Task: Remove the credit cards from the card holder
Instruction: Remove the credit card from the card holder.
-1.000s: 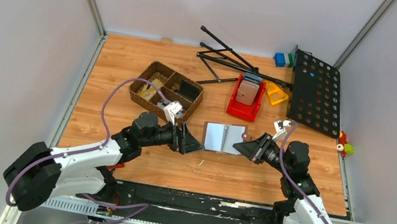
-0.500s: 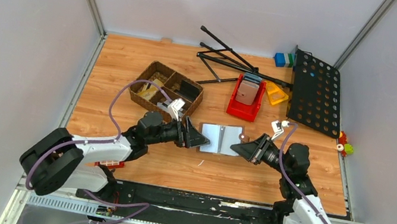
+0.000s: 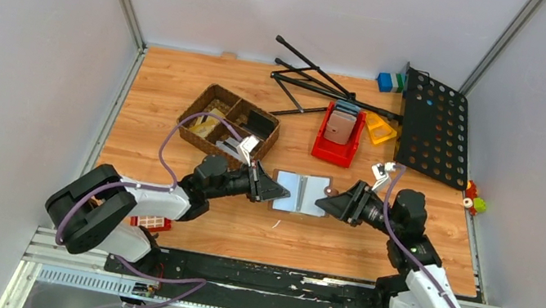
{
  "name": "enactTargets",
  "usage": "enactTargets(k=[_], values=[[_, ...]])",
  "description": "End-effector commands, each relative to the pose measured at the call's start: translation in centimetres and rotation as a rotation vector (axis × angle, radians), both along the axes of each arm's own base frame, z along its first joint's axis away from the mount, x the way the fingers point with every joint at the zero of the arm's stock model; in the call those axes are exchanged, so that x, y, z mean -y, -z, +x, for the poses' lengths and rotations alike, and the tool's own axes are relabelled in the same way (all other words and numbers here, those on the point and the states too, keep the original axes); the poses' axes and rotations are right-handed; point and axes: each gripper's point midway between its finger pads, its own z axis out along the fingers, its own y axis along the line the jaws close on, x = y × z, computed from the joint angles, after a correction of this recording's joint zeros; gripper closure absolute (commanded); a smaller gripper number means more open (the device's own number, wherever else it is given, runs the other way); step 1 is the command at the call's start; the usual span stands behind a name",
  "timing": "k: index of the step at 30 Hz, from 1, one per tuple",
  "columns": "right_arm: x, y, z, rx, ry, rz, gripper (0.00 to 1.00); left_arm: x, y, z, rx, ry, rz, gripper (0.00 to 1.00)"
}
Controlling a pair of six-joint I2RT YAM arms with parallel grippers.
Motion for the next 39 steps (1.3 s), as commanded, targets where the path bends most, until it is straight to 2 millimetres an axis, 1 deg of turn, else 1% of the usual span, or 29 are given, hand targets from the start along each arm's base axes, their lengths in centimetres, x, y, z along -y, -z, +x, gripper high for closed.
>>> enactTargets(k=[1,5,8,16,19,20,25,28,30,31,33,37,39], values=[[1.6,-0.5,0.9,0.091,0.059,-0.156,0.47,0.2,-2.5,0.6,0.092,-0.010,-0.027,0.96],[1.5,-0.6,0.8,0.100,0.055,-0.149,0.63,0.3,-2.9,0.3,0.094,0.003,-0.038,0.97],[1.6,-0.4,0.8,0.097,0.055,-0.156,0.73,0.3,-2.9,0.4,0.090,-0.002,-0.037,0.97],[1.5,-0.5,0.7,0.109,0.039,-0.160,0.86,0.5,-3.5,0.3,0.092,0.016,-0.054,0.99],[1.2,-0.5,0.7,0.107,0.021,-0.152,0.95,0.8,-4.1,0.0,0.096,0.038,-0.082,1.00],[1.0,-0.6,0.5,0.107,0.002,-0.139,0.96,0.8,-4.1,-0.1,0.098,0.043,-0.085,1.00],[-0.1,-1.8,0.0,0.120,-0.060,-0.060,1.00,0.9,-3.8,-0.1,0.095,0.044,-0.078,1.00],[-0.5,-2.3,-0.1,0.130,-0.071,-0.043,1.00,1.0,-3.6,0.1,0.098,0.036,-0.069,1.00],[-0.4,-2.1,0.2,0.136,-0.058,-0.069,1.00,1.1,-3.7,0.1,0.101,0.039,-0.066,1.00],[-0.2,-1.2,0.3,0.105,-0.043,-0.114,1.00,1.2,-3.8,0.0,0.104,0.042,-0.065,1.00],[-0.1,-0.7,0.4,0.107,-0.041,-0.172,1.00,1.5,-4.1,-0.1,0.116,0.045,-0.059,1.00],[-0.7,-0.1,0.4,0.091,-0.066,-0.179,0.99,2.1,-4.0,-0.2,0.131,0.052,-0.029,1.00],[-1.2,-0.3,0.3,0.095,-0.081,-0.168,0.98,2.4,-3.9,-0.3,0.132,0.059,-0.021,1.00]])
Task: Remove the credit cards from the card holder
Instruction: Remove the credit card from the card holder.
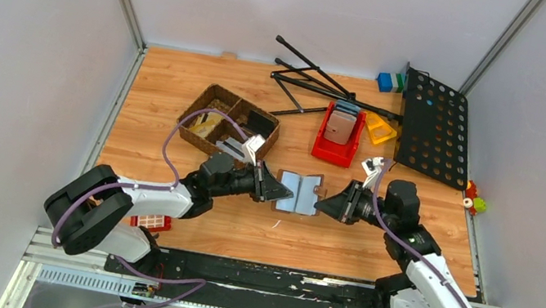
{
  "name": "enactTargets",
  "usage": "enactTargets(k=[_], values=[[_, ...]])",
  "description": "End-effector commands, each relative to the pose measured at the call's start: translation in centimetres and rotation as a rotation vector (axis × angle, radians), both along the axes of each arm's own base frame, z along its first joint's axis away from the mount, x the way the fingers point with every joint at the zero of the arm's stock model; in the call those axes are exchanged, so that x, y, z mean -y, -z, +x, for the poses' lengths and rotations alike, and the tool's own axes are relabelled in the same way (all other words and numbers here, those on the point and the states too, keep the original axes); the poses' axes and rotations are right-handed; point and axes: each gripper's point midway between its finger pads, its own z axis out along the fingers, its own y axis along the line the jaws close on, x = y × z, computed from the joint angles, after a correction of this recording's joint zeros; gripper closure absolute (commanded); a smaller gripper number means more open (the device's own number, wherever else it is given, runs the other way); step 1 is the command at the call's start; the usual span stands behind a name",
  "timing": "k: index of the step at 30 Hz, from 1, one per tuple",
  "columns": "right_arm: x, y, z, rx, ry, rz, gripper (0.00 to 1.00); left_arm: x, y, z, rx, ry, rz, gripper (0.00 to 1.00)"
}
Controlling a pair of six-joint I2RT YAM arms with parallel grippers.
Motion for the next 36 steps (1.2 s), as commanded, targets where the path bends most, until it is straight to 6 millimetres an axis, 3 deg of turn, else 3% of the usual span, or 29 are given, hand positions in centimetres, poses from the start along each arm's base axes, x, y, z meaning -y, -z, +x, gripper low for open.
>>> enactTargets(k=[1,6,17,31,36], values=[[-0.9,-0.9,0.2,0.044,-0.031,-0.002,0.98,1.7,-3.6,-0.2,0.110,0.045,-0.063,1.00],[-1.4,-0.8,0.2,0.047,-0.035,-0.025,0.94,1.7,-3.1,-0.1,0.105,0.043,-0.052,1.00],[-1.6,1.4,0.5,-0.009,-0.034,-0.152,0.85,2.8,-1.3,-0.1,0.067,0.062,-0.048,1.00],[-0.1,6.4,0.8,-0.135,0.023,-0.326,0.69,4.3,2.6,-0.5,-0.006,0.090,-0.003,1.00],[0.7,7.3,0.8,-0.152,0.053,-0.361,0.66,4.5,4.0,-0.7,-0.029,0.096,0.007,1.00]])
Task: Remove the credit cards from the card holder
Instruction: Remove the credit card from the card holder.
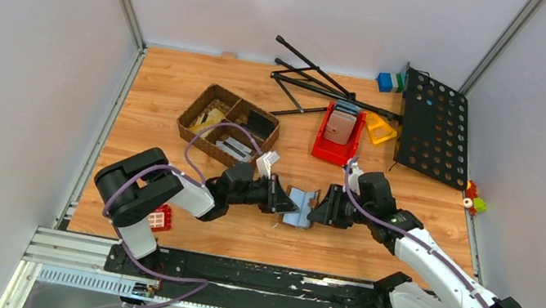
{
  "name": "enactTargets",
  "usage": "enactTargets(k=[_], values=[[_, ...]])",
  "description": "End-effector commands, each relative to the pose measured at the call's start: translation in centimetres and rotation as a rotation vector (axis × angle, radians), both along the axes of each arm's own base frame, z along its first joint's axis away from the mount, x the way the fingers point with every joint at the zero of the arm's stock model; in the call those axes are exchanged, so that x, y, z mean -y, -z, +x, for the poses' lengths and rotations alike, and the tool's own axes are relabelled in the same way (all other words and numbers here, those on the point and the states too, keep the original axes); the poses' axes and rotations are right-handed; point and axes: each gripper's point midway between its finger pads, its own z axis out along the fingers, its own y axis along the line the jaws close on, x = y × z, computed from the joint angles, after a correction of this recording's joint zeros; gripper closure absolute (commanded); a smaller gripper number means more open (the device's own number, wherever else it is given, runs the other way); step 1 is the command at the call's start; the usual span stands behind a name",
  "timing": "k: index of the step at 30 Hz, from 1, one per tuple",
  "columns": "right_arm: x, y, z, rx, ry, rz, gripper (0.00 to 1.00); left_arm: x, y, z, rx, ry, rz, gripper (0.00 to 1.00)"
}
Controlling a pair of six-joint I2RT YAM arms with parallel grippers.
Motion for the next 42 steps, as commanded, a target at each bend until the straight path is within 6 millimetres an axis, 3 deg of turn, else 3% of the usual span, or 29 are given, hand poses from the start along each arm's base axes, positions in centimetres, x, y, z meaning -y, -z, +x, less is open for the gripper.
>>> enactTargets(k=[1,5,12,19,35,42], values=[[1.0,0.3,1.0,0.045,0.042,-0.063,0.63,1.8,-3.3,-0.1,0.072,0.048,-0.117,1.00],[1.3,0.7,1.0,0.043,0.046,-0.083,0.52,1.9,-2.5,-0.3,0.064,0.051,-0.099,1.00],[1.6,1.7,0.9,0.018,0.049,-0.114,0.51,2.2,-1.3,-0.5,0.049,0.055,-0.069,1.00],[2.6,2.4,0.9,0.011,0.063,-0.176,0.72,2.0,-0.5,-0.4,0.053,0.044,-0.027,1.00],[1.5,3.8,0.6,-0.031,0.008,-0.152,0.79,3.1,0.0,-0.9,0.054,0.067,-0.011,1.00],[0.3,2.7,0.4,-0.021,-0.013,-0.087,0.84,3.3,1.8,-1.0,0.036,0.069,0.042,1.00]])
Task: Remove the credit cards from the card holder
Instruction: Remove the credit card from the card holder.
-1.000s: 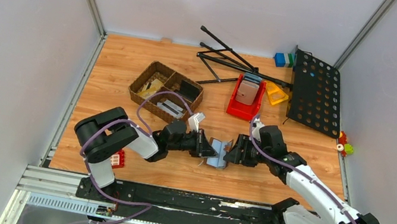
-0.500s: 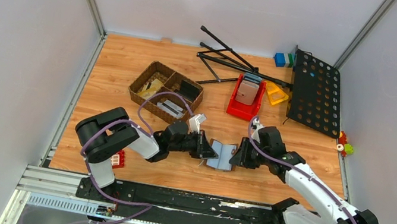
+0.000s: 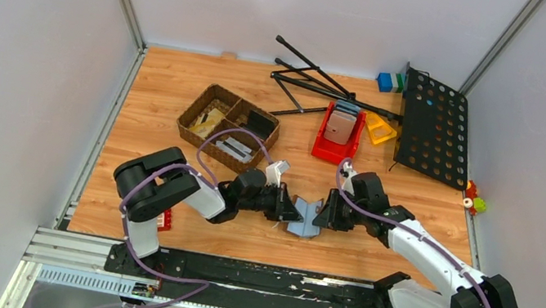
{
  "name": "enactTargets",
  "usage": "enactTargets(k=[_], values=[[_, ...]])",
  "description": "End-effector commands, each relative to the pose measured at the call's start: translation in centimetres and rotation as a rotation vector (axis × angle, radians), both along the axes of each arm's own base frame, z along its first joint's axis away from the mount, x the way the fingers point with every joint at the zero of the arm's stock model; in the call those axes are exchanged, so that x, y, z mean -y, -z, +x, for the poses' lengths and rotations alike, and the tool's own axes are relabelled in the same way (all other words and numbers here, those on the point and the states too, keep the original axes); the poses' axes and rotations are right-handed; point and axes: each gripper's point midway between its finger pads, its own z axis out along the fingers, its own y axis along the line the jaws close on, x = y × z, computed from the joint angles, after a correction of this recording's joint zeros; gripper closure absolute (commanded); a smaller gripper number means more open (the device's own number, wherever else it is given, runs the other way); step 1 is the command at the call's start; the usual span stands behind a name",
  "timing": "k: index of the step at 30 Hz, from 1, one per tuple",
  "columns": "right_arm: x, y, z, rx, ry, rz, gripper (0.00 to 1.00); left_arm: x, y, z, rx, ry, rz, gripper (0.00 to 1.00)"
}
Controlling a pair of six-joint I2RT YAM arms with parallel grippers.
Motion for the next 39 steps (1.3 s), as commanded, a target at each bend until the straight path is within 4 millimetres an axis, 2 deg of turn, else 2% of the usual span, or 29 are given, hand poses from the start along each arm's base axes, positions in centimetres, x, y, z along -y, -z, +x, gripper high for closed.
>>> enactTargets(k=[1,3,4,8,10,13,18,20,22,26,31,39], values=[[-1.3,-1.5,0.4,0.052,-0.033,0.070,0.86,1.3,-1.2,0.4,0.067,0.026,-0.024,0.99],[-1.3,-1.6,0.3,0.050,-0.035,0.073,0.88,1.0,-0.5,0.5,0.066,0.021,0.015,0.94],[-1.3,-1.5,0.3,0.046,-0.035,0.074,0.89,0.9,-0.3,0.5,0.064,0.021,0.028,0.89],[-1.5,-1.4,0.0,0.024,-0.029,0.088,1.00,0.7,-0.6,0.1,0.060,0.025,0.019,0.55],[-1.7,-1.6,0.0,0.017,-0.023,0.111,1.00,0.5,-1.2,0.1,0.074,0.024,0.011,0.44],[-1.9,-2.1,0.1,0.007,-0.008,0.144,1.00,-0.1,-1.9,0.0,0.124,0.028,0.022,0.35],[-2.0,-2.5,0.4,-0.033,0.005,0.145,1.00,-1.9,-1.6,0.2,0.226,0.041,0.143,0.21],[-2.0,-2.7,0.5,-0.037,0.011,0.145,1.00,-2.4,-1.7,0.0,0.255,0.051,0.185,0.08],[-2.1,-3.0,0.6,-0.032,0.021,0.158,1.00,-2.1,-2.1,-0.3,0.276,0.065,0.201,0.02],[-2.3,-3.3,0.6,-0.039,0.032,0.171,1.00,-1.9,-1.7,-0.6,0.334,0.080,0.288,0.00],[-2.3,-3.1,0.3,-0.090,0.024,0.151,1.00,-3.1,-1.4,0.3,0.485,0.083,0.417,0.00],[-1.8,-2.5,0.5,-0.139,0.051,0.085,1.00,-3.9,-4.0,0.6,0.660,0.084,0.485,0.00]])
